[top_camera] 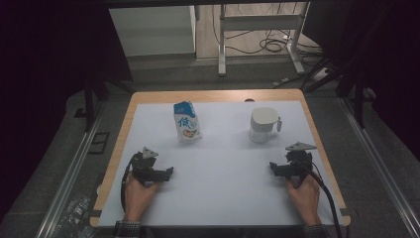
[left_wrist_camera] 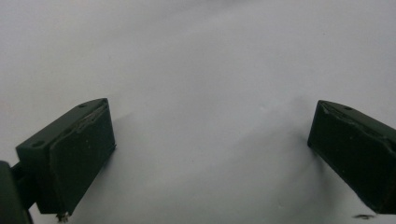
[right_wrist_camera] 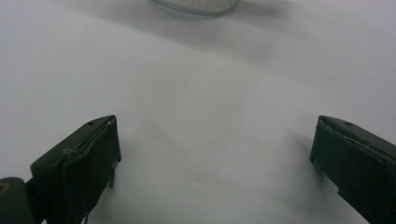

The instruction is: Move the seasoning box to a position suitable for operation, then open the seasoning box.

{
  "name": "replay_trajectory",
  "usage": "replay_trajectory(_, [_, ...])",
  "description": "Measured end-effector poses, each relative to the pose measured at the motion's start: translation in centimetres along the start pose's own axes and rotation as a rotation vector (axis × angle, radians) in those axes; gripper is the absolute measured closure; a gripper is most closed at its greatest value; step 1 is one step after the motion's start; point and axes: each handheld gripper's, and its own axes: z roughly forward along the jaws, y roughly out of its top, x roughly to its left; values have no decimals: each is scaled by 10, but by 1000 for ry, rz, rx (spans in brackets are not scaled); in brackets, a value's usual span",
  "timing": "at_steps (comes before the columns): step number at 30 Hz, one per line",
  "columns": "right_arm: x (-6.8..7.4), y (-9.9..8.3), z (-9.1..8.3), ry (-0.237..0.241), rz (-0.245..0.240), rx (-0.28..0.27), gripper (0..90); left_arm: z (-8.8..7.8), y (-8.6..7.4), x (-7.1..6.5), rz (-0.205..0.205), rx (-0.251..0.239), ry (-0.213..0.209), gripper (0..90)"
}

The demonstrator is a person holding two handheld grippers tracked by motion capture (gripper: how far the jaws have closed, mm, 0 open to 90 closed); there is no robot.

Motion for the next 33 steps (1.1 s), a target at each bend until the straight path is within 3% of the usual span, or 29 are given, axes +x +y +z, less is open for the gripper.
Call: replay_trajectory(33, [1,1,-1,-1,4,2,27,0,-1,-1,-3,-9,2,7])
